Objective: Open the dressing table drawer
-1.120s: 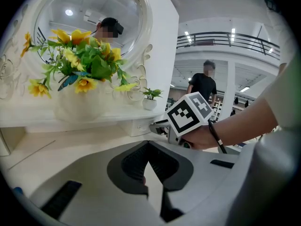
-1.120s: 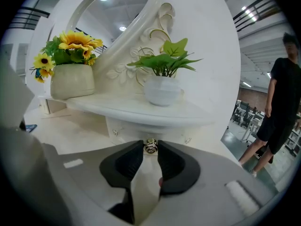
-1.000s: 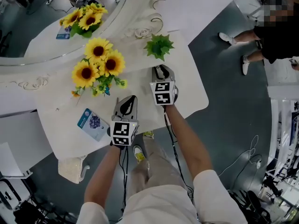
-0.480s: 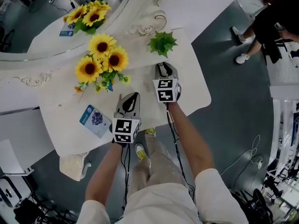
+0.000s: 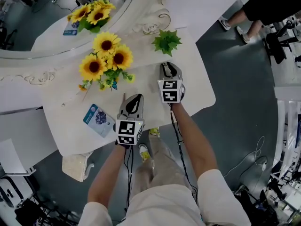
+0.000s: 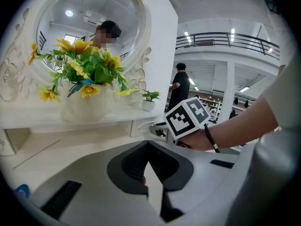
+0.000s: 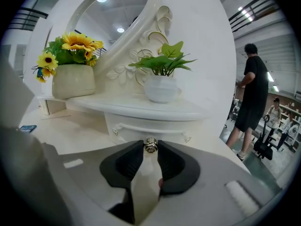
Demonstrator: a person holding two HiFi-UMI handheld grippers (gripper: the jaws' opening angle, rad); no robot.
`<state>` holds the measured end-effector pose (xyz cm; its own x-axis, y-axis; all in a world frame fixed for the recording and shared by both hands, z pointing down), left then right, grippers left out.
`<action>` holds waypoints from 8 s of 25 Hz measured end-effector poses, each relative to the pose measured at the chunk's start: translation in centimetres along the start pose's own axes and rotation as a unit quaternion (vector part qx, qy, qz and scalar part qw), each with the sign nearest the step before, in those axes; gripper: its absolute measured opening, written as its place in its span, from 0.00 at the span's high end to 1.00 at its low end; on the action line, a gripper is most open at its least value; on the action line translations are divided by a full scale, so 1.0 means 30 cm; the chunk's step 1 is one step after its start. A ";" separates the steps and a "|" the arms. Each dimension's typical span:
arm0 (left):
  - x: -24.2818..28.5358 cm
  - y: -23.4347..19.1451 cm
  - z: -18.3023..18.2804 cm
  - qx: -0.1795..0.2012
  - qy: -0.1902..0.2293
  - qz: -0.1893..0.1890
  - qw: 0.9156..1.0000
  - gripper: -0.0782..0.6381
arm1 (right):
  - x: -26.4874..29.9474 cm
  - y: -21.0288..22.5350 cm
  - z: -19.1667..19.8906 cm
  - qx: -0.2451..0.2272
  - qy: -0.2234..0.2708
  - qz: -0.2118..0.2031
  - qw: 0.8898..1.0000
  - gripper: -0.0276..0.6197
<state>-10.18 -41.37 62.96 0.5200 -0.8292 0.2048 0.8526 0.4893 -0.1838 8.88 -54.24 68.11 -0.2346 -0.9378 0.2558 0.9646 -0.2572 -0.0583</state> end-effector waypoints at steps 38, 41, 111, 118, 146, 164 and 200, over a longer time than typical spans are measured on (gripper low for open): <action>-0.050 0.079 -0.007 -0.006 0.004 0.001 1.000 0.88 | -0.124 0.000 0.025 0.014 0.007 0.003 1.000 0.80; -0.051 0.075 -0.009 -0.004 0.005 0.000 1.000 0.88 | -0.124 -0.002 0.027 0.013 0.008 0.004 1.000 0.80; -0.162 0.125 -0.002 -0.007 0.007 -0.007 1.000 0.88 | -0.233 -0.018 0.061 0.041 0.007 0.009 0.999 0.80; -0.168 0.134 -0.001 -0.010 0.008 -0.006 1.000 0.88 | -0.241 -0.012 0.076 0.030 0.004 0.010 1.000 0.80; -0.215 0.110 -0.005 -0.019 0.013 -0.013 1.000 0.88 | -0.290 -0.027 0.088 0.027 0.001 0.013 1.000 0.80; -0.254 0.101 -0.085 -0.008 0.021 -0.004 1.000 0.88 | -0.289 -0.022 0.081 0.021 -0.024 -0.019 0.999 0.72; -1.299 0.372 -0.539 0.039 0.158 -0.012 0.987 0.88 | -1.824 -0.266 -0.545 0.072 0.184 -0.029 0.980 0.94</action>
<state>-21.78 -7.97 37.39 0.4672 -0.8780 -0.1042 0.8726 0.4769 -0.1053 12.06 -4.69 38.81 -0.2906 -0.9503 -0.1116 0.9494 -0.3009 0.0896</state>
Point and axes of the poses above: the fingertips, and each gripper's own axes: x forward along the fingers, y to its right, z out of its underside, the point moved 10 cm from there along -x, backward along the fingers, and after that the axes turned 15 degrees about y, right-handed, at the moved point
